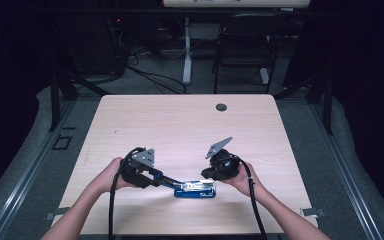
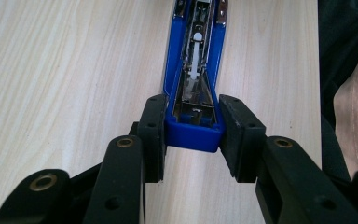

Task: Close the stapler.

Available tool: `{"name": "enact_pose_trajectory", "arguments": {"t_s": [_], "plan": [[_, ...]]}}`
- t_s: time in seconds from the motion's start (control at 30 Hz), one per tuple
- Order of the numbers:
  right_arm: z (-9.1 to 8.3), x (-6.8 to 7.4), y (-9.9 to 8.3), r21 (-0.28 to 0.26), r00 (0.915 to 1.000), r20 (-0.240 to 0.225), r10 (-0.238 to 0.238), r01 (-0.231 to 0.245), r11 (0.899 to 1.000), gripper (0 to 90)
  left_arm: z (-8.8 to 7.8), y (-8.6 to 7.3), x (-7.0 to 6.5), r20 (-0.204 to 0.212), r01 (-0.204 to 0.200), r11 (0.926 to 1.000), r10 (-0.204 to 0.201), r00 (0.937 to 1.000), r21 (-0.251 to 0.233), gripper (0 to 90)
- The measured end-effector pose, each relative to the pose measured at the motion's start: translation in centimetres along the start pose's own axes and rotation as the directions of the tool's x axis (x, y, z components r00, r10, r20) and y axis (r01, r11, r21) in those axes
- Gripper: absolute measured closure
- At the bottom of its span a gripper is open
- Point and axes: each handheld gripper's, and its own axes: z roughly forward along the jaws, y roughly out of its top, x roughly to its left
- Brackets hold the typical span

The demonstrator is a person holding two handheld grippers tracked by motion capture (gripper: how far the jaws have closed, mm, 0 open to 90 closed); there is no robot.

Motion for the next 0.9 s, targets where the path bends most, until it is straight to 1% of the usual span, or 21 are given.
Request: {"name": "enact_pose_trajectory", "arguments": {"t_s": [0.03,0.07,0.13,0.17,0.2,0.27,0.3,0.37,0.4,0.43,0.47,0.53,0.57,0.6,0.63,0.67,0.77,0.83,0.87,0.9], "plan": [[-0.2,-0.2,-0.2,0.009,1.0000,0.003,-0.007,0.007,1.000,85.4,0.0,0.1,0.0,0.000,-0.003,1.0000,0.003,1.0000,0.001,64.4],[-0.2,-0.2,-0.4,0.005,1.0000,0.003,0.005,-0.005,1.000,85.3,0.0,0.2,-0.1,-0.003,-0.008,1.0000,0.008,1.0000,0.002,64.5],[-0.3,-0.2,-0.7,0.009,0.9999,0.004,0.012,-0.012,1.000,85.3,0.0,0.5,-0.1,0.001,-0.011,0.9999,0.011,0.9999,-0.005,64.6],[-0.4,-0.3,-0.8,0.012,0.9999,0.005,0.010,-0.010,1.000,85.4,0.0,0.6,-0.1,0.000,-0.013,0.9999,0.013,0.9999,-0.008,64.6],[-0.4,-0.2,-0.8,0.009,0.9999,0.005,0.010,-0.010,1.000,85.4,-0.1,0.7,-0.1,-0.002,-0.018,0.9998,0.018,0.9998,0.001,64.6],[-0.3,-0.1,-0.7,0.004,1.0000,0.003,0.002,-0.002,1.000,85.4,-0.1,0.9,-0.1,0.004,-0.024,0.9997,0.024,0.9997,0.001,64.8],[-0.3,0.1,-0.5,0.002,1.0000,0.000,-0.003,0.003,1.000,85.4,-0.1,1.0,-0.2,-0.001,-0.028,0.9996,0.028,0.9996,0.002,64.8],[-0.2,0.4,-0.2,-0.002,0.9999,-0.004,-0.013,0.013,1.000,85.5,-0.1,1.2,-0.2,0.002,-0.032,0.9995,0.032,0.9995,0.001,64.9],[-0.1,0.5,-0.1,-0.008,0.9997,-0.008,-0.025,0.025,1.000,85.6,-0.1,1.3,-0.1,0.000,-0.038,0.9993,0.038,0.9993,0.005,64.9],[0.0,0.7,0.1,-0.006,0.9995,-0.012,-0.030,0.030,1.000,85.6,-0.2,1.4,-0.1,0.011,-0.039,0.9992,0.039,0.9992,0.008,64.9],[0.1,0.9,0.3,-0.014,0.9991,-0.009,-0.041,0.041,0.999,85.6,-0.1,1.5,-0.1,0.004,-0.042,0.9991,0.042,0.9991,0.003,65.0],[0.3,1.3,0.7,-0.023,0.9984,-0.021,-0.053,0.053,0.998,85.7,-0.1,1.7,-0.2,0.001,-0.046,0.9989,0.046,0.9989,0.001,65.1],[0.4,1.5,0.9,-0.022,0.9980,-0.023,-0.059,0.059,0.998,85.7,-0.1,1.7,-0.2,0.005,-0.047,0.9989,0.047,0.9989,-0.002,65.1],[0.5,1.7,1.0,-0.028,0.9978,-0.027,-0.061,0.060,0.998,85.7,-0.2,1.9,-0.1,0.013,-0.052,0.9986,0.052,0.9986,0.006,65.2],[0.7,1.9,1.3,-0.026,0.9968,-0.031,-0.074,0.074,0.997,85.7,-0.2,1.9,-0.1,0.020,-0.051,0.9987,0.051,0.9985,0.005,65.2],[0.8,2.1,1.4,-0.032,0.9965,-0.033,-0.077,0.076,0.997,85.7,-0.1,2.0,-0.2,0.003,-0.053,0.9986,0.053,0.9986,-0.001,65.2],[1.1,2.6,2.0,-0.037,0.9947,-0.046,-0.092,0.091,0.995,85.7,0.0,2.2,-0.3,0.008,-0.055,0.9985,0.055,0.9985,-0.003,65.3],[1.3,2.8,2.4,-0.038,0.9932,-0.050,-0.105,0.103,0.994,85.7,-0.1,2.4,-0.3,0.006,-0.063,0.9980,0.063,0.9980,-0.001,65.3],[1.4,3.0,2.5,-0.037,0.9926,-0.054,-0.109,0.107,0.994,85.7,-0.1,2.5,-0.2,0.022,-0.063,0.9980,0.063,0.9977,0.001,65.3],[1.6,3.1,2.7,-0.043,0.9921,-0.056,-0.112,0.110,0.993,85.7,0.0,2.6,-0.3,0.010,-0.067,0.9978,0.067,0.9977,-0.008,65.4]]}}
